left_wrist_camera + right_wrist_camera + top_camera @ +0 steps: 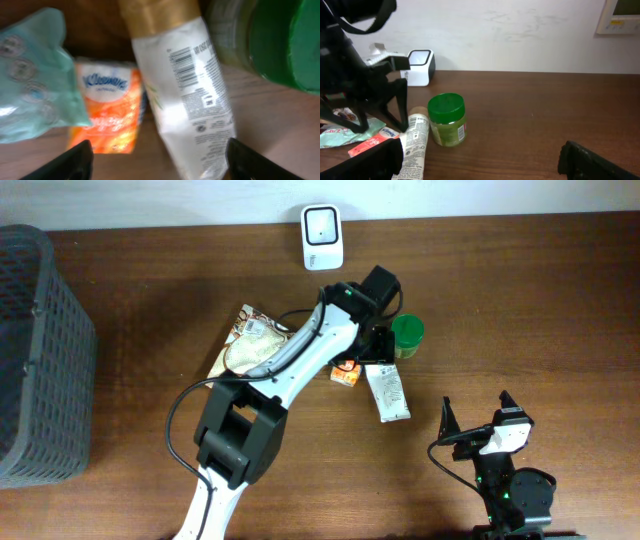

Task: Scan the item barcode
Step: 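Carry the white tube beside the jar, release it, withdraw left gripper, then move the right gripper to the white tube and grasp it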

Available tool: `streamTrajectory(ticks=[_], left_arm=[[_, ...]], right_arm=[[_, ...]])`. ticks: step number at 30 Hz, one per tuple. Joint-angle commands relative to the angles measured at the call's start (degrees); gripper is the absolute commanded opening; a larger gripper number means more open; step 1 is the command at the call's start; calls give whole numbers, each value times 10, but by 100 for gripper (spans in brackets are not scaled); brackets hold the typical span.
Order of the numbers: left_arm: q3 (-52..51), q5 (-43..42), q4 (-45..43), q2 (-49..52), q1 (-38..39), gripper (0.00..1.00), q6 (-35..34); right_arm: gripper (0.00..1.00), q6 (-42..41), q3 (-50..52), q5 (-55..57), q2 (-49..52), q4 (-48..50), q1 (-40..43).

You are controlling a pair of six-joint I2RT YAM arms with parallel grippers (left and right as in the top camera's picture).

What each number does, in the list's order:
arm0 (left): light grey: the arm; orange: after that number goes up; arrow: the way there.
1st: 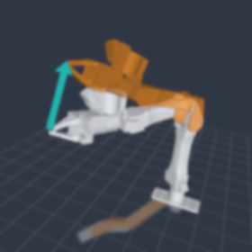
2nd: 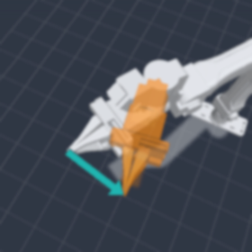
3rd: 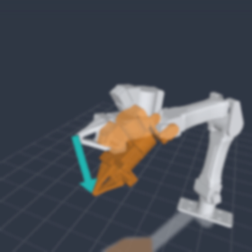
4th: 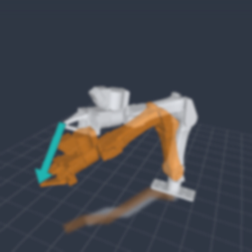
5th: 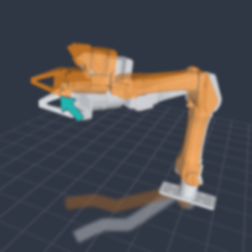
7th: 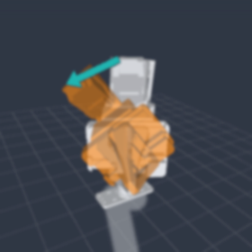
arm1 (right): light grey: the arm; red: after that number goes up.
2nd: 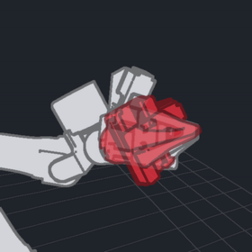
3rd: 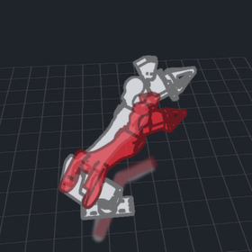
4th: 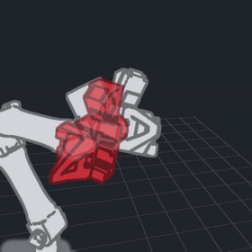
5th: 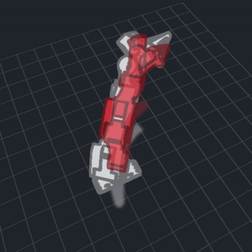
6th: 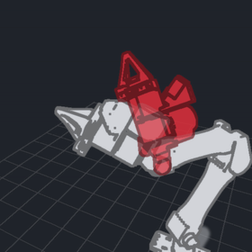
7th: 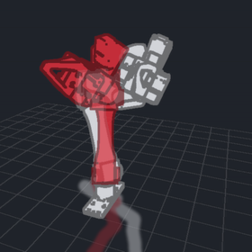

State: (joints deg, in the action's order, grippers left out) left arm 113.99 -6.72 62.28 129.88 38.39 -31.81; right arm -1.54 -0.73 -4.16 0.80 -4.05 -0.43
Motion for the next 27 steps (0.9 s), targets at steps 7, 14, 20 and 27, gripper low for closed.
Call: streamTrajectory(ticks=[7, 14, 20, 27], left_arm=[[88, 16, 82, -91, -116, 99, 194], [88, 17, 150, -177, -269, 99, 303], [88, 13, 183, -179, -414, 99, 314], [88, -6, 188, -179, -505, 99, 310]], right_arm=[[98, -2, 4, 3, -4, -1, -3], [98, -2, 4, 3, -4, -1, -3], [98, -2, 4, 3, -4, -1, -3], [98, -2, 4, 3, -4, -1, -3]])
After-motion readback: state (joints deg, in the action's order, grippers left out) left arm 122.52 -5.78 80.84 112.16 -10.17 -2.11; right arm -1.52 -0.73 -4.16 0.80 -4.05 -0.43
